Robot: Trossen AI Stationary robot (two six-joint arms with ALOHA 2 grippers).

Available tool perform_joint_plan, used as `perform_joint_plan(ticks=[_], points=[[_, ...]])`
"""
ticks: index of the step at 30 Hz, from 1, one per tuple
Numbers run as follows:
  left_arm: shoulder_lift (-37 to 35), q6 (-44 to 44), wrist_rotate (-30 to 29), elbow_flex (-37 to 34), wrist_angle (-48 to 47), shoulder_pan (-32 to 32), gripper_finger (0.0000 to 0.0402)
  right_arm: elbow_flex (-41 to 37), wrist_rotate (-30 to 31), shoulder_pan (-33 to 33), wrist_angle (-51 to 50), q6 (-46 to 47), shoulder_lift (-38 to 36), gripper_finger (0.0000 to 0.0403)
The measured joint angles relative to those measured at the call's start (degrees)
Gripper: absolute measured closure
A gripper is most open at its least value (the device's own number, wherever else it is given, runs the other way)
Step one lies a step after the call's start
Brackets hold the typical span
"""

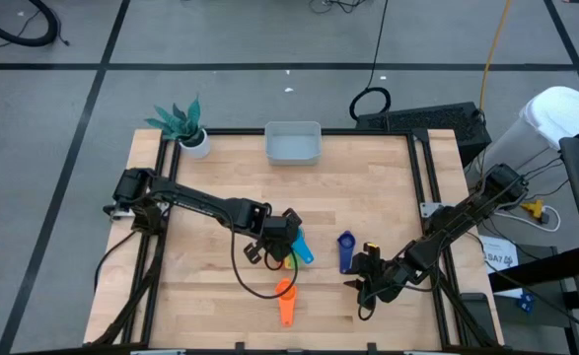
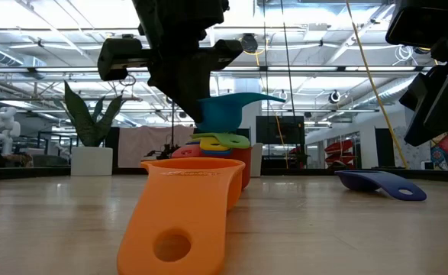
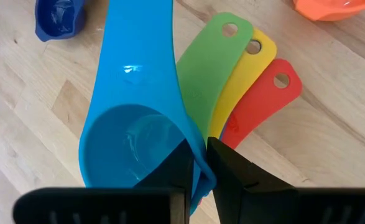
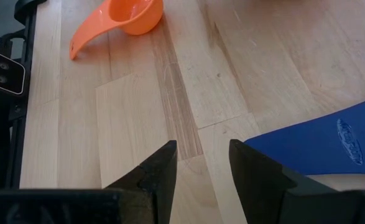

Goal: Nest measuring cups in basket
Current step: Stack the light blue measuring cup on top of the green measuring cup

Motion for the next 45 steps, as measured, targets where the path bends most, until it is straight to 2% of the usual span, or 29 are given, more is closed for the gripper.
perform_joint_plan(ticks=[22,37,42,45], points=[[0.1,-1.7,1.0,0.0,0.1,0.3,0.0347,0.0,-0.1,0.0,0.0,0.0,0.0,0.0264],[2.8,-4.4,-0.6,0.0,2.5,1.2,0.0225,0.0,-0.1,0.1,0.0,0.1,0.0,0.0264],[3.0,-4.7,-1.0,0.0,2.3,1.4,0.0211,0.0,-0.1,0.3,0.0,0.2,0.0,0.0264],[2.8,-4.7,-3.2,0.0,2.0,1.3,0.0216,0.0,-0.1,0.4,0.0,0.5,0.0,0.0264]])
